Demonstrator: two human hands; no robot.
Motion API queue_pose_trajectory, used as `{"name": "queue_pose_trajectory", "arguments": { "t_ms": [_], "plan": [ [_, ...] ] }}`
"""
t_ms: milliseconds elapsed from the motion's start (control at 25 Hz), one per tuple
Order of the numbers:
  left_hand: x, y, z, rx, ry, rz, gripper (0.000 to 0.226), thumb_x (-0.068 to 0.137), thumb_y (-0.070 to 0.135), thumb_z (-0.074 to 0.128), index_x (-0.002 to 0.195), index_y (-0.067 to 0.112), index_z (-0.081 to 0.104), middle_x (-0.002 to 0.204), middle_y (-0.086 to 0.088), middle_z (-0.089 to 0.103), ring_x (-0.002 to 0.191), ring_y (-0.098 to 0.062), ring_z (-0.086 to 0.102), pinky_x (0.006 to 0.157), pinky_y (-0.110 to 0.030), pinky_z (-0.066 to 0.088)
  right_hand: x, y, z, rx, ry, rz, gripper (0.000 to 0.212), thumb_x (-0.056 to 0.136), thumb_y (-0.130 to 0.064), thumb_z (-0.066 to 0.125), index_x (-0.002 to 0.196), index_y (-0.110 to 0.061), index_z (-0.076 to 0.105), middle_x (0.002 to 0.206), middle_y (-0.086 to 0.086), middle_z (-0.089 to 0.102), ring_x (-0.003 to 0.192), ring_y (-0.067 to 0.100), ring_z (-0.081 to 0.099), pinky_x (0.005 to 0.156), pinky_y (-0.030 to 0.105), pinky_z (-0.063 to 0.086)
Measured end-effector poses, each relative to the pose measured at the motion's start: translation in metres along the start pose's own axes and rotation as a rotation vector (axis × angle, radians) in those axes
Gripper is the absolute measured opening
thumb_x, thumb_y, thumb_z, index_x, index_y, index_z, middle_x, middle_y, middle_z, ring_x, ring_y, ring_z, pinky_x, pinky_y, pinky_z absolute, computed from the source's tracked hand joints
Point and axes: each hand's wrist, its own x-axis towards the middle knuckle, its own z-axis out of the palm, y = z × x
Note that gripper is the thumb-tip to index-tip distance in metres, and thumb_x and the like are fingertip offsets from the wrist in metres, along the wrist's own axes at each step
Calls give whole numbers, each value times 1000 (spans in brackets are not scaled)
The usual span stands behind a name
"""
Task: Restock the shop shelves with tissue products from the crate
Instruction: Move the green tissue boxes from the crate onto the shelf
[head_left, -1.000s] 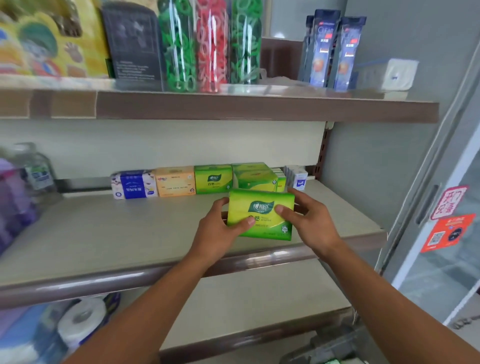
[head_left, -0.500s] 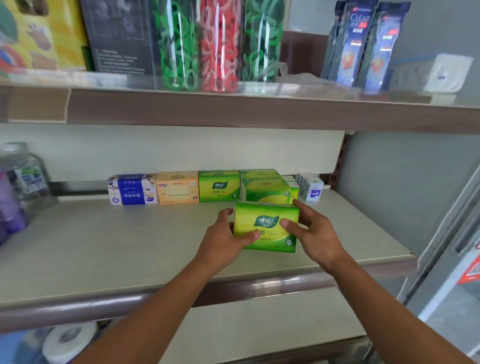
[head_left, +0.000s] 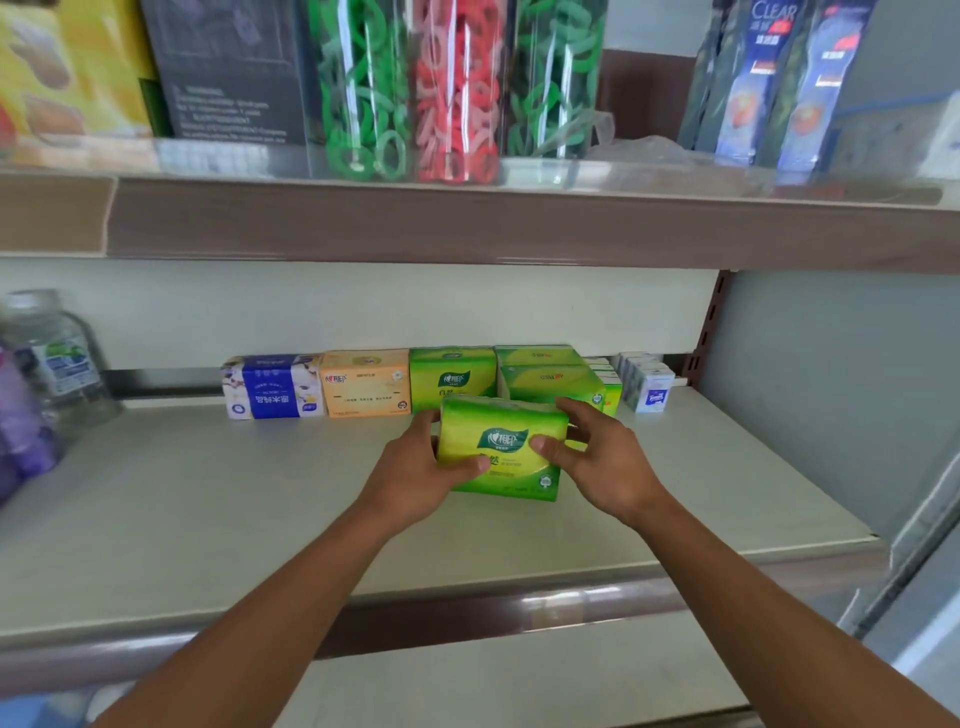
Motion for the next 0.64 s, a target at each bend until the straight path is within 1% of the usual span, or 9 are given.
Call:
{"name": "queue_pose_trajectory", "arguments": {
  "t_ms": [80, 160, 240, 320, 400, 480, 560, 640],
  "plan": [
    [10, -10, -17, -7, 31, -12, 73, 75, 35, 81, 135, 22, 41, 114, 3, 68, 101, -15, 66, 89, -30, 51, 18, -12, 16, -123, -39, -78, 58, 85, -36, 71, 137, -20, 51, 126, -4, 60, 114, 12, 56, 87, 19, 40],
    [23, -21, -25, -16, 77, -22, 72, 77, 32, 80, 136, 20, 41, 116, 2, 66, 105, -17, 64, 87, -28, 49, 39, -22, 29, -284, -55, -153, 56, 86, -38, 69, 136, -19, 53, 133, 3, 58, 123, 20, 50, 96, 22, 37],
    [38, -30, -26, -17, 107, -15, 65, 79, 28, 78, 134, 18, 46, 116, 3, 65, 108, -18, 62, 85, -25, 46, 59, -28, 37, -478, -58, -223, 55, 87, -41, 67, 135, -18, 54, 134, 6, 59, 126, 27, 43, 101, 26, 31],
    [53, -40, -24, -12, 115, -6, 56, 80, 26, 77, 130, 19, 52, 119, 2, 65, 112, -19, 60, 86, -25, 45, 76, -32, 43, -637, -65, -270, 53, 89, -43, 63, 135, -18, 54, 130, 4, 60, 126, 28, 36, 102, 29, 30],
    [67, -50, -21, 12, 121, -16, 55, 81, 27, 76, 130, 18, 53, 124, -1, 64, 115, -21, 58, 89, -27, 45, 90, -33, 50, -804, -92, -296, 50, 91, -46, 57, 133, -19, 56, 126, 2, 61, 127, 27, 31, 102, 32, 33],
    [77, -56, -16, 75, 128, -51, 57, 80, 29, 76, 130, 17, 52, 125, -3, 62, 117, -24, 57, 92, -31, 46, 99, -30, 57, -988, -142, -311, 45, 92, -48, 53, 125, -19, 61, 122, 0, 61, 126, 26, 31, 100, 34, 34],
    [85, -60, -9, 135, 130, -90, 58, 81, 32, 75, 131, 17, 50, 126, -5, 62, 118, -26, 56, 94, -34, 47, 105, -26, 63, -1089, -174, -294, 44, 93, -48, 50, 122, -18, 62, 122, 1, 60, 126, 26, 30, 98, 36, 33],
    [92, -59, -3, 157, 131, -113, 61, 82, 33, 74, 134, 17, 48, 128, -7, 61, 119, -29, 56, 94, -36, 47, 110, -23, 65, -1157, -172, -293, 43, 94, -47, 49, 122, -17, 61, 122, 3, 59, 127, 27, 30, 98, 38, 32]
  ]
}}
